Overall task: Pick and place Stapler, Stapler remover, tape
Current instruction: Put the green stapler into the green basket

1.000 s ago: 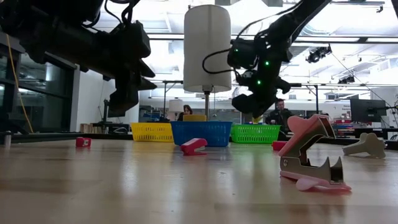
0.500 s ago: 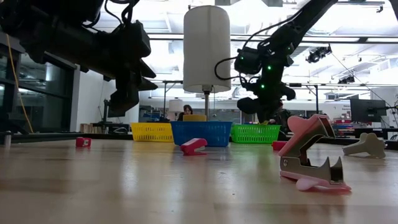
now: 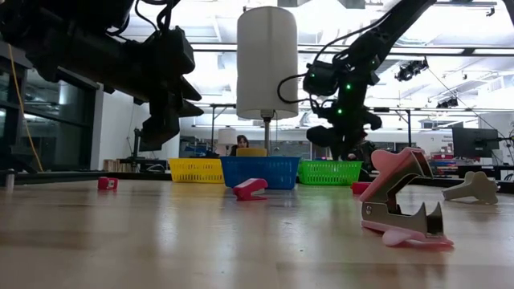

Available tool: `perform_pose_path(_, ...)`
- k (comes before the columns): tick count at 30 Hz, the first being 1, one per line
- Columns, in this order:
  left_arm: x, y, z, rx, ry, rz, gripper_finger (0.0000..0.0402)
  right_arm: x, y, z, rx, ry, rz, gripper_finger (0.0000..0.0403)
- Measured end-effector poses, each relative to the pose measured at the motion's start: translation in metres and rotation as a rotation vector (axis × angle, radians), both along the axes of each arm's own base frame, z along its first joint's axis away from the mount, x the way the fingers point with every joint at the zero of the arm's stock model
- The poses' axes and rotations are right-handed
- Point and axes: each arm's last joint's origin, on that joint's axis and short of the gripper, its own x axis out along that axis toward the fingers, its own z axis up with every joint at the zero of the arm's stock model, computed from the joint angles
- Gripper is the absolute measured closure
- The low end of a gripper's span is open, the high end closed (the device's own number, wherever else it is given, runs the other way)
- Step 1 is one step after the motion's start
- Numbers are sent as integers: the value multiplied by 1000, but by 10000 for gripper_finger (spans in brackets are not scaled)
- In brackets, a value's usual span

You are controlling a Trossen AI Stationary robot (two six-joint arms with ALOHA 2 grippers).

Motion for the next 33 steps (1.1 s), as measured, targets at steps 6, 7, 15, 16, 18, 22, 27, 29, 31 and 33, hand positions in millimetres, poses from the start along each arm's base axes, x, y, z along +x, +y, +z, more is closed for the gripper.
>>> perform_pose_path(6, 0, 0, 0, 0, 0, 0, 270, -7, 15, 17, 2, 33, 12, 256)
perform_pose_path(7, 0, 0, 0, 0, 0, 0, 270, -9, 19, 22, -1, 41, 8, 256)
perform_pose_path(15, 0, 0, 0, -8, -10, -2, 270, -31, 59, 62, 110, 41, 124, 256)
perform_pose_path(16, 0, 0, 0, -12, -13, -5, 270, -34, 62, 65, 140, 38, 150, 256)
perform_pose_path(18, 1, 0, 0, -23, -17, -23, 270, -38, 67, 68, 202, 30, 185, 256)
perform_pose_path(22, 1, -1, 0, -30, -17, -42, 270, -44, 72, 65, 298, 80, 207, 256)
perform_pose_path(27, 1, -1, -1, -30, -16, -44, 270, -40, 75, 56, 341, 133, 220, 256)
perform_pose_path(29, 1, -1, 0, -31, -16, -44, 270, -37, 75, 51, 374, 147, 232, 256)
perform_pose_path(31, 1, -1, -1, -40, -20, -50, 270, -35, 75, 44, 411, 166, 244, 256)
perform_pose_path(33, 1, -2, -3, -75, -27, -83, 270, -33, 74, 38, 432, 189, 255, 256)
